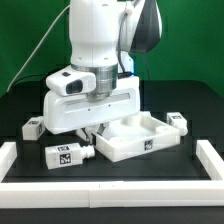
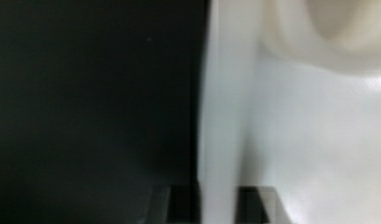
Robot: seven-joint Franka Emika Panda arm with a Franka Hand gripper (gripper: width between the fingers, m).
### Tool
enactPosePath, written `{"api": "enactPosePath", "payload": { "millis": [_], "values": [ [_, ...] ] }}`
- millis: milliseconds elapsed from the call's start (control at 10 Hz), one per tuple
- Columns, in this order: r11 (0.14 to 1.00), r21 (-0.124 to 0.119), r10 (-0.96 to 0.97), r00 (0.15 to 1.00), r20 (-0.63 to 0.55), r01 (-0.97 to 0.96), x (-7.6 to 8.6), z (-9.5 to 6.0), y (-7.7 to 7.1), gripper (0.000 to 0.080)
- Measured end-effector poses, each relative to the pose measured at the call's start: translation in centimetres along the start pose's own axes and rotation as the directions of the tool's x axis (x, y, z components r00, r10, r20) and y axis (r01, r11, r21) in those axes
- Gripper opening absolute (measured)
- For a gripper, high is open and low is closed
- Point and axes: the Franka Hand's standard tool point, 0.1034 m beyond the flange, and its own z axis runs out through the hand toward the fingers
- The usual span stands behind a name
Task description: Assemble one leg
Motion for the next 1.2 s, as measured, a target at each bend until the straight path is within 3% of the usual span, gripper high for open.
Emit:
{"api": "enactPosePath", "payload": {
  "millis": [300,500,700,1200],
  "values": [
    [0.982,0.017,0.186,0.982,0.018,-0.186,-0.1,-1.6,0.2,0.0045],
    [0.931,0.024,0.363,0.929,0.068,-0.365,1.6,-3.1,-0.7,0.0045],
    [0.836,0.058,0.533,0.832,0.151,-0.546,3.4,-4.0,-0.5,0.0045],
    [0.844,0.059,0.521,0.841,0.146,-0.533,3.8,-3.8,-0.4,0.0045]
  ]
}}
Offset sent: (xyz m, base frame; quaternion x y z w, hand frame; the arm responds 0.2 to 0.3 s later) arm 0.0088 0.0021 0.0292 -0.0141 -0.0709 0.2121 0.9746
